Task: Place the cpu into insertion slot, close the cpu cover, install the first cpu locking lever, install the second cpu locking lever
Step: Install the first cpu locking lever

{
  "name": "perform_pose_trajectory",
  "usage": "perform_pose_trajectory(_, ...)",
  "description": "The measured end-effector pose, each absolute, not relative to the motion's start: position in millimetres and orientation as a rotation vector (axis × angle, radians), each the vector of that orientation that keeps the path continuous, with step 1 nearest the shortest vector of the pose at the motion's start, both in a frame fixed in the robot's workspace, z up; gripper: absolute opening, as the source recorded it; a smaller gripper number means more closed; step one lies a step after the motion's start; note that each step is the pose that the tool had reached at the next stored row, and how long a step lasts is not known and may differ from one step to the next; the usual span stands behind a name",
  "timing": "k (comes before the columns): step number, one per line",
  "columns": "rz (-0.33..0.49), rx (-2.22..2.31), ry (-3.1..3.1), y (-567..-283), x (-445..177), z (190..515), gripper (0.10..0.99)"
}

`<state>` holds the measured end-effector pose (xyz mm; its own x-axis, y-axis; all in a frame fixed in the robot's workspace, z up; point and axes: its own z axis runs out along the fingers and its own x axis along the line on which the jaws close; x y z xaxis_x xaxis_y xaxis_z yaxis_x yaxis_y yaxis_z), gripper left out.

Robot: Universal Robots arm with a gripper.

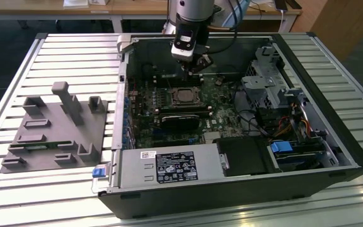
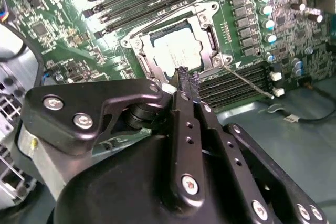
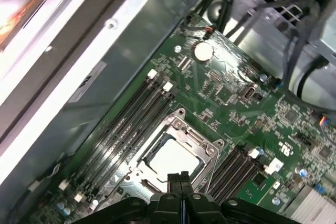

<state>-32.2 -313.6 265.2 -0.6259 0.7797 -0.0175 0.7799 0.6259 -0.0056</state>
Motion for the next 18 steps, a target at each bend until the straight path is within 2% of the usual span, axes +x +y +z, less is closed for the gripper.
perform_pose_trajectory(18, -0.017, 0.998, 2.963, -313.5, -32.2, 265.2, 0.122)
